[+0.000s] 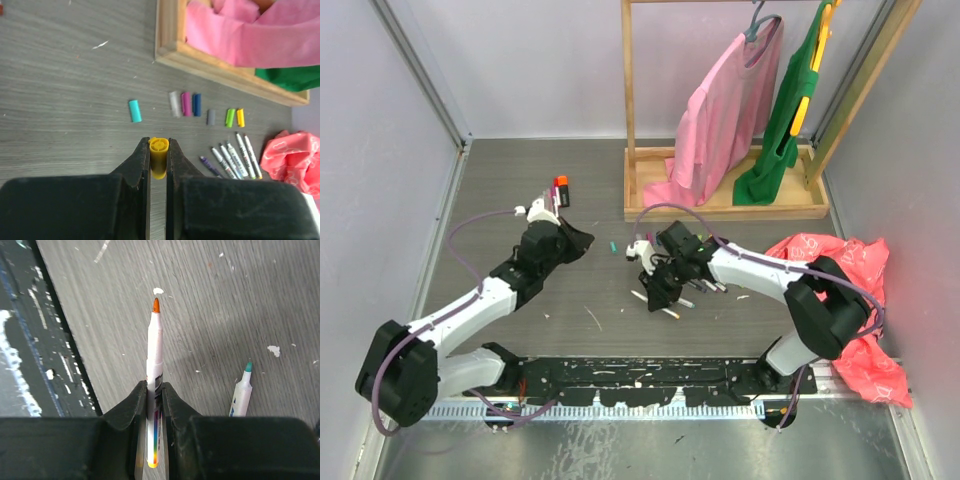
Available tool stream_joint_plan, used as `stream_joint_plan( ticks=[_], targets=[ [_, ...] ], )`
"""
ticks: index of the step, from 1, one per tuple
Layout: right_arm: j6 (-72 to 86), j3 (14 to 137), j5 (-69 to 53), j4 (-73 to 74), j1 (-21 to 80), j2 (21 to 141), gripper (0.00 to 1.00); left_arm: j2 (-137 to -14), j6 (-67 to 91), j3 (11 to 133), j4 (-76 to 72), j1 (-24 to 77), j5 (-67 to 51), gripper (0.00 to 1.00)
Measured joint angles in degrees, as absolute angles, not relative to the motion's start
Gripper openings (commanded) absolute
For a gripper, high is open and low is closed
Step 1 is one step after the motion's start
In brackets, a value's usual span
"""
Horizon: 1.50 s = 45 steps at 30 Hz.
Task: Open the pen caps
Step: Place the pen at the center of the board.
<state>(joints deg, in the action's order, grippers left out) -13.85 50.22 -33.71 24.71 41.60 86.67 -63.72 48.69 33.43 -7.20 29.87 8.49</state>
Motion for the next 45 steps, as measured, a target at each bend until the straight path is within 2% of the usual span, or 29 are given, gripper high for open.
stream_joint_plan(
  ticks=[5, 10, 24, 31, 40, 45],
  targets=[
    [-14.09, 51.27, -26.72, 26.22, 44.18, 90.21, 0.09, -68.25, 49.28, 32.93, -6.61, 28.8, 6.0, 0.0],
    [-14.06, 52.53, -21.82, 27.88, 44.64, 92.42, 0.09, -74.04, 51.86, 33.1, -6.52, 28.05, 4.54, 0.0],
    [-14.02, 54.13, -15.88, 28.73, 46.72, 95.26, 0.14, -87.2, 58.65, 38.96, -4.36, 27.05, 3.22, 0.0],
    [-13.98, 54.43, -14.98, 28.8, 46.89, 95.42, 0.2, -90.89, 59.51, 41.12, -3.36, 26.72, 2.85, 0.04],
    [-13.72, 55.42, -14.09, 29.19, 46.94, 96.16, 0.26, -91.66, 60.12, 42.11, -1.69, 26.39, 2.46, 0.14],
    [-13.63, 55.51, -13.96, 29.26, 47.05, 96.16, 0.28, -91.66, 60.49, 42.11, -1.41, 26.26, 2.17, 0.16]
  ],
)
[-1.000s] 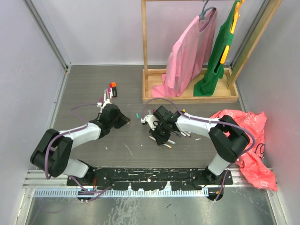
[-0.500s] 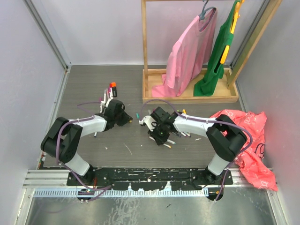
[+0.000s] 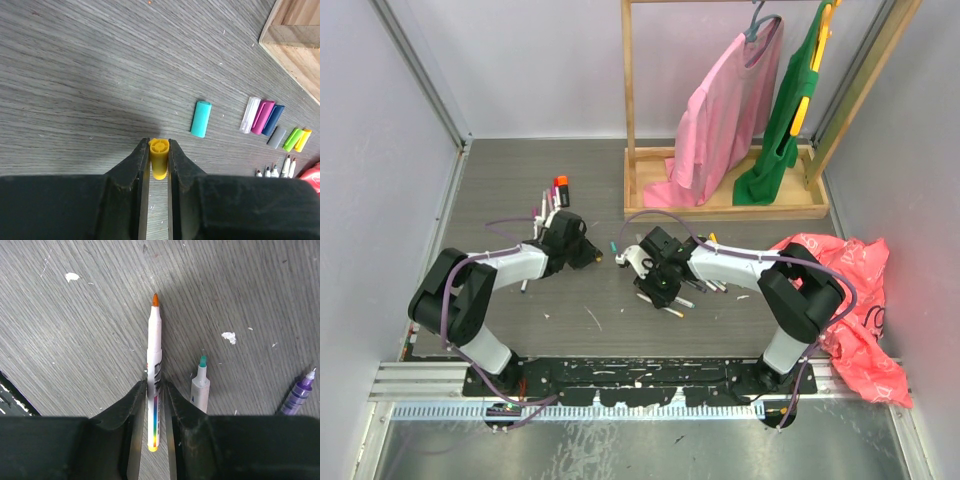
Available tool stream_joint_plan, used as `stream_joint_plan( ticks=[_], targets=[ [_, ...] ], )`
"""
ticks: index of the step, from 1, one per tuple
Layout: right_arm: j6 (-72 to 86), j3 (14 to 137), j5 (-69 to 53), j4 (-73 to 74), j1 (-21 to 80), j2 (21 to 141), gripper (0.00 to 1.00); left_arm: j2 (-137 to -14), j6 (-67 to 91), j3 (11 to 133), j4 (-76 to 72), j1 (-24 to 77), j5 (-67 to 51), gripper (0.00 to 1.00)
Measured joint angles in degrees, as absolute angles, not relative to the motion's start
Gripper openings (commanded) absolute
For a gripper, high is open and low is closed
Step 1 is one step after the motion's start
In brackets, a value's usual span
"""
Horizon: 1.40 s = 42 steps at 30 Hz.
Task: Open the pen caps
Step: Place the pen at the center of the board.
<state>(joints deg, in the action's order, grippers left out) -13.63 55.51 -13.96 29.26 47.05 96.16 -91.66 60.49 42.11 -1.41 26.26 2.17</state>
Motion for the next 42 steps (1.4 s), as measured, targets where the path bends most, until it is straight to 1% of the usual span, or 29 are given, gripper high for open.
stream_joint_plan(
  ticks=[6, 28, 38, 42],
  targets=[
    [-13.65, 55.61, -13.76, 29.41, 47.11, 96.16, 0.29, -91.66, 60.62, 42.11, -1.39, 26.22, 2.09, 0.2],
    [-14.17, 56.95, -13.47, 31.18, 47.16, 96.53, 0.34, -91.66, 60.62, 42.11, -1.41, 25.98, 0.99, 0.25],
    [-14.74, 57.47, -13.47, 31.99, 47.16, 96.53, 0.37, -91.66, 60.34, 42.11, -1.41, 25.78, 0.73, 0.33],
    [-14.92, 58.02, -13.5, 32.01, 47.16, 96.49, 0.38, -91.59, 59.86, 42.15, -1.41, 25.74, 0.62, 0.39]
  ],
)
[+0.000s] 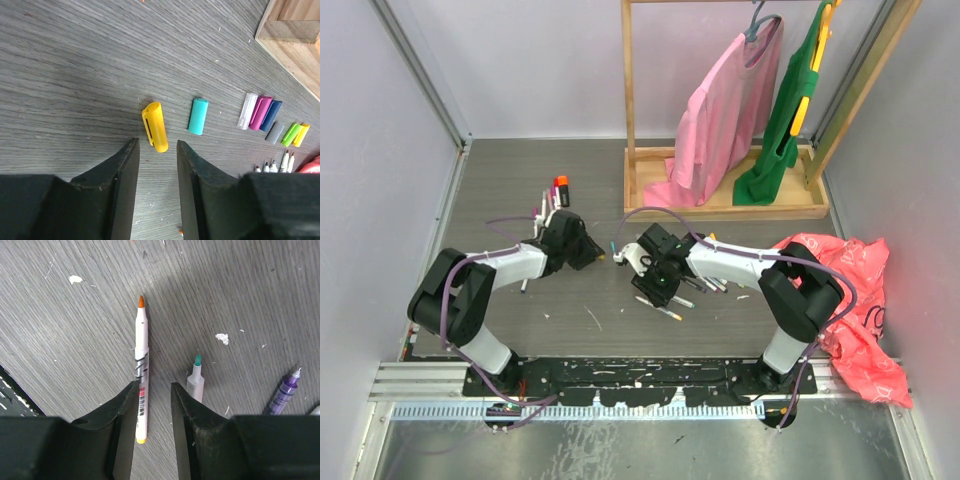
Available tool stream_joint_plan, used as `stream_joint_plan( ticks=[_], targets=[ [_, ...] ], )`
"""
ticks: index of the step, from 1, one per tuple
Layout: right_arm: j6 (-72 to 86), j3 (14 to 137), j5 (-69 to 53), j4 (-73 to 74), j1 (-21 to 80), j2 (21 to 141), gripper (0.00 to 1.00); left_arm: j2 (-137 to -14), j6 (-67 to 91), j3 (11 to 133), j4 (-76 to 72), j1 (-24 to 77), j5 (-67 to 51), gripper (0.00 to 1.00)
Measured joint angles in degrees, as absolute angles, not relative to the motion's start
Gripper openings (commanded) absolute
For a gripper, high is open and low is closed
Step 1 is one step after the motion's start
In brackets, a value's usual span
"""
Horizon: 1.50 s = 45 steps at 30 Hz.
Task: Open the pen caps
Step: Place the pen at the center of the board, then pick up the pen from the center of the board.
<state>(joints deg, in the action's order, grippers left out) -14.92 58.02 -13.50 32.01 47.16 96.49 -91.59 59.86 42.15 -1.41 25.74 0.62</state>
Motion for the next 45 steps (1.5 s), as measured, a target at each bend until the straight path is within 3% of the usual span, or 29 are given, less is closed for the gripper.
stream_joint_plan(
  ticks=[15, 29, 39, 41, 42, 43, 44, 45],
  targets=[
    [-16.03, 58.72, -16.56, 32.71, 47.2, 95.55, 0.42, -83.68, 54.85, 42.06, 1.45, 25.69, 0.62, 0.44],
    [-18.44, 58.72, -17.76, 33.36, 50.04, 95.48, 0.43, -73.38, 43.9, 35.99, 0.73, 25.41, 0.54, 0.8],
    [-21.26, 60.14, -16.97, 35.33, 47.83, 88.07, 0.43, -70.52, 30.0, 36.03, -0.27, 22.39, 0.21, 0.86],
    [-21.3, 61.01, -17.63, 35.46, 45.34, 84.99, 0.5, -72.01, 27.64, 38.54, 1.23, 20.99, 0.56, 0.86],
    [-21.3, 61.67, -17.93, 35.38, 43.83, 83.5, 0.65, -73.14, 26.7, 40.29, 1.89, 20.23, 0.78, 0.86],
    [-21.26, 62.46, -18.28, 35.11, 42.41, 82.02, 0.88, -74.52, 25.76, 42.26, 2.59, 19.42, 0.89, 0.85],
    [-21.23, 63.24, -18.55, 34.68, 41.06, 80.77, 0.99, -76.14, 24.64, 44.47, 3.36, 18.55, 1.1, 0.85],
    [-20.86, 63.9, -18.74, 34.11, 39.97, 79.81, 1.0, -77.71, 23.9, 46.52, 4.1, 17.78, 1.26, 0.85]
  ],
)
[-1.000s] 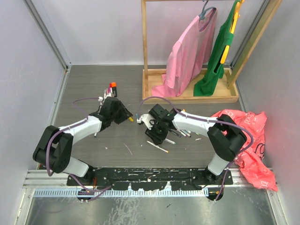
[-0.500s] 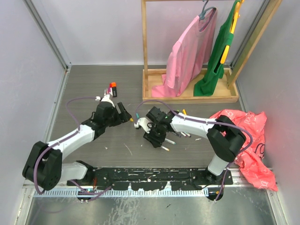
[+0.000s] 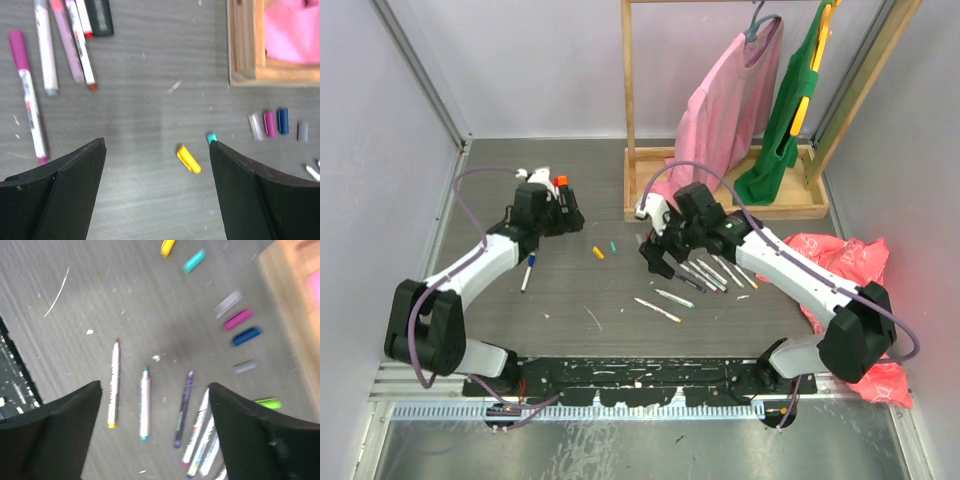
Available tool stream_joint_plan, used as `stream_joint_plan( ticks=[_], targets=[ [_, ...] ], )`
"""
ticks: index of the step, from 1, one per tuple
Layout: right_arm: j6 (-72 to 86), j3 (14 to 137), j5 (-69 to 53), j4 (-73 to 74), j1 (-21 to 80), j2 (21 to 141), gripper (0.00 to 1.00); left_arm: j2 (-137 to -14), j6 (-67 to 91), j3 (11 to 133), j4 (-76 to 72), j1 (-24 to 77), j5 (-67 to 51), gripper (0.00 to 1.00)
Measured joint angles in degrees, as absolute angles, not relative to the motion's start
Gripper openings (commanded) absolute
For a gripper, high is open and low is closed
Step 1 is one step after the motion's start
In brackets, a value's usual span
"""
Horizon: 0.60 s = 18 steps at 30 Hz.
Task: Open the pen caps
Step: Pick up the pen from the center of the board.
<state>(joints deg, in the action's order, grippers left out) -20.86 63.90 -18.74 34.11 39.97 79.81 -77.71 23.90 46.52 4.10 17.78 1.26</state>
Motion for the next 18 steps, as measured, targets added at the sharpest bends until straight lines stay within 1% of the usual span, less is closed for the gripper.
stream_joint_plan(
  ticks=[2, 7, 10, 14, 18],
  targets=[
    [-20.8, 65.21, -19.62, 32.86, 38.2, 78.46, 1.0, -81.19, 22.33, 50.83, 5.69, 16.51, 1.43, 0.82],
    [-21.34, 69.71, -28.36, 33.34, 34.48, 80.79, 1.0, -96.25, 17.96, 68.84, 13.76, 14.68, 2.26, 0.68],
    [-22.24, 66.13, -31.68, 32.08, 32.01, 80.05, 1.0, -104.07, 15.64, 78.5, 18.33, 14.44, 3.55, 0.6],
    [-22.46, 61.69, -33.93, 31.86, 29.3, 76.86, 1.0, -112.77, 13.74, 89.91, 24.69, 14.13, 5.19, 0.53],
    [-22.61, 61.19, -34.37, 31.07, 28.91, 73.47, 1.0, -121.34, 12.45, 100.64, 29.87, 14.0, 6.2, 0.49]
  ],
)
